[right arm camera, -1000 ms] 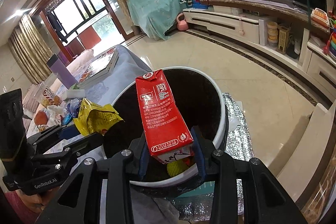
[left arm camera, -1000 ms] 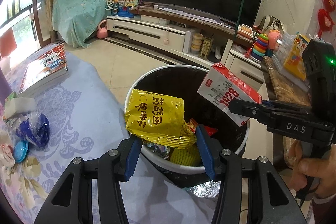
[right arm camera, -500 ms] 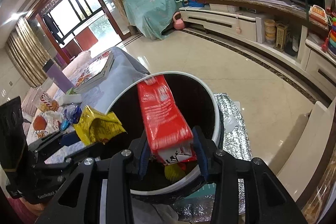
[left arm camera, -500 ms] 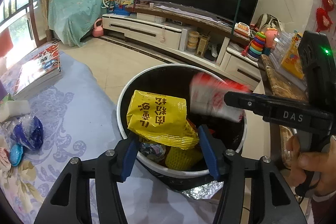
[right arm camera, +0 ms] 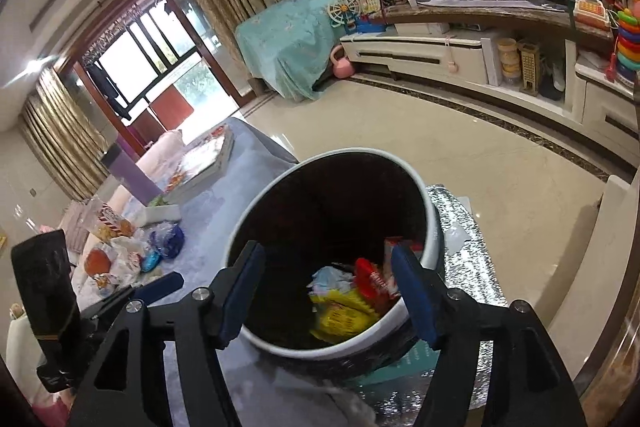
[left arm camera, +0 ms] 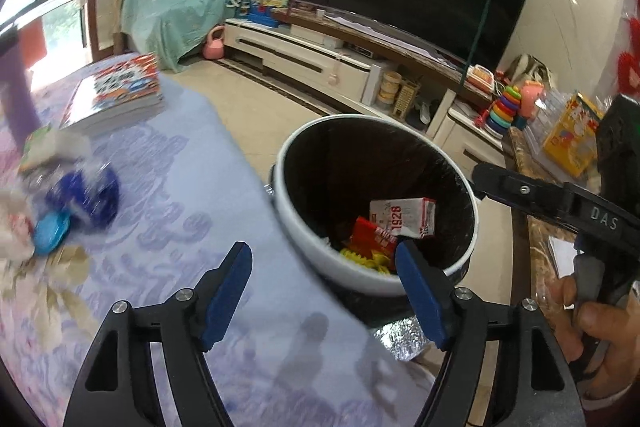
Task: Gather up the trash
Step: 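Move both open tools back over the table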
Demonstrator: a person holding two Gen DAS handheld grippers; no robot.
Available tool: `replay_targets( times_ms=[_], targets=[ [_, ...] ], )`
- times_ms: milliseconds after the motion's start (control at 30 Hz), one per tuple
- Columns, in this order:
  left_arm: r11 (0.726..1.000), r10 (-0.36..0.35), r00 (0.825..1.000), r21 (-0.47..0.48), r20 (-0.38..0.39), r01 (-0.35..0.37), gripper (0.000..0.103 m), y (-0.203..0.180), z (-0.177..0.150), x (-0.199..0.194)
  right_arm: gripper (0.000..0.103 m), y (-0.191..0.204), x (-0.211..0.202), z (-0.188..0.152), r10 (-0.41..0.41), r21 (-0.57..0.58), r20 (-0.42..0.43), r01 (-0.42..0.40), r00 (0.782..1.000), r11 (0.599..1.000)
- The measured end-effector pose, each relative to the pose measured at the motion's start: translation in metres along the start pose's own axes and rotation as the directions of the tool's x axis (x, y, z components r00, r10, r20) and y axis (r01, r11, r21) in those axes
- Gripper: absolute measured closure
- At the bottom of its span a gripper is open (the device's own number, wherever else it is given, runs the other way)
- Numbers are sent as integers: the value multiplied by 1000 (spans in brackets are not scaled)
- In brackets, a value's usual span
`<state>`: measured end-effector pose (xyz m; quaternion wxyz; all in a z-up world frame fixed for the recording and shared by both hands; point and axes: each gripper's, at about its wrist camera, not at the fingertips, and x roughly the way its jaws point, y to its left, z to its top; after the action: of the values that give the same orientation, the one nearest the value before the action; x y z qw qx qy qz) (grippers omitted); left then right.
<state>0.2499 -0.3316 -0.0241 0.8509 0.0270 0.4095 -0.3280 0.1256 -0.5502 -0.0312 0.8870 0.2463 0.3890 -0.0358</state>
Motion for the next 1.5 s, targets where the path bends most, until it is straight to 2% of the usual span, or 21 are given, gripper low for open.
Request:
replay_targets(
  times_ms=[133,367,633,833,1167,1500],
  targets=[
    [999,20,1000,-42,6,-19,29,20,-21,-19,27,16,-3,-11,19,-7,7,-19,1000,1000],
    [986,94,996,-141,8,-92,29,64,-64,-59,16,57,7,-33,67,-38,-22,-68,997,997],
    [951,201,979,-242,16,-191,29,108,-98,-104,13,118,35,-57,130,-122,-97,-141,987,982],
    [915,266,964,-318,8,-250,29,138,-118,-133,13,157,57,-76,156,-185,-151,-183,976,966],
    [870,322,947,-393,-7,-298,29,170,-126,-152,13,192,86,-95,193,-207,-203,-235,960,950],
    [835,359,933,-436,-30,-335,29,201,-127,-155,13,217,105,-93,216,-233,-220,-266,951,935]
  ],
)
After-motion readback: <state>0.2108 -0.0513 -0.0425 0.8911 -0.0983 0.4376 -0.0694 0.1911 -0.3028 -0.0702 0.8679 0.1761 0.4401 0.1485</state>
